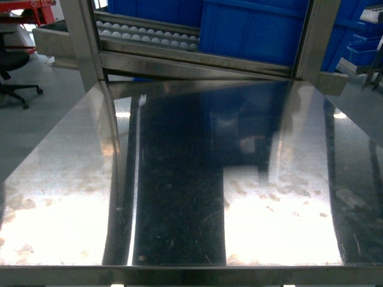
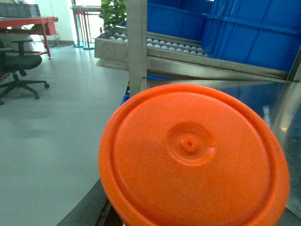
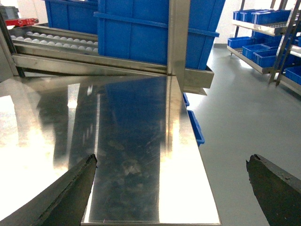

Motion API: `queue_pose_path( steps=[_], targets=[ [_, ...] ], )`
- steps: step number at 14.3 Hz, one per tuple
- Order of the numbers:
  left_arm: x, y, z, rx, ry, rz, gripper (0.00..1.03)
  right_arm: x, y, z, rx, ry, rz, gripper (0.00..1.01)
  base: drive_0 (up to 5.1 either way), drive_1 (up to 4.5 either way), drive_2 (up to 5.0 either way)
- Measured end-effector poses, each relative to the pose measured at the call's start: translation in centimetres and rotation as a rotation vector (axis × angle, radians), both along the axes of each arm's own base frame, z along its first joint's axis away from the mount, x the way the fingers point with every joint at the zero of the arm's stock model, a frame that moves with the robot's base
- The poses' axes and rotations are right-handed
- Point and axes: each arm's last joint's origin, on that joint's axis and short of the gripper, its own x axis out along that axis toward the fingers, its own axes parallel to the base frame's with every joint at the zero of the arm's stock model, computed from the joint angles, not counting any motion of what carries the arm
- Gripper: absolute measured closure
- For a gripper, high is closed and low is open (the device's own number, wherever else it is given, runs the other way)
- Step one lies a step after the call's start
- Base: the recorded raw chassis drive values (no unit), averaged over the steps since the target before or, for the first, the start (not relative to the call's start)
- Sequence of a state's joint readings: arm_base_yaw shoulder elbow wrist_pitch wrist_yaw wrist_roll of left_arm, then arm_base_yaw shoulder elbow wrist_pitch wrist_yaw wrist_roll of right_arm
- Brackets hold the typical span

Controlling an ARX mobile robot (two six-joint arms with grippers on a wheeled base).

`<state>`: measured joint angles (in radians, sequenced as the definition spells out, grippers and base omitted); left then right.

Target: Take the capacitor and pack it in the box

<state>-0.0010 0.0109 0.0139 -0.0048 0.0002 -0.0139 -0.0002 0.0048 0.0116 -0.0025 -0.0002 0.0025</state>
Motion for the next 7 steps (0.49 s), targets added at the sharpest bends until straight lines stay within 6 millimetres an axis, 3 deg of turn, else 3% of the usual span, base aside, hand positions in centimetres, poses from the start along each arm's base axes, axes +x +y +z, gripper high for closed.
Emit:
queue_pose_path(
  steps=[7],
  targets=[
    [0.00,0.00,-0.01,0.003,0.002,0.000,0.59,0.00,0.00,-0.03,0.000,0.003,0.000,0.03,0.0,0.00,0.0]
  ],
)
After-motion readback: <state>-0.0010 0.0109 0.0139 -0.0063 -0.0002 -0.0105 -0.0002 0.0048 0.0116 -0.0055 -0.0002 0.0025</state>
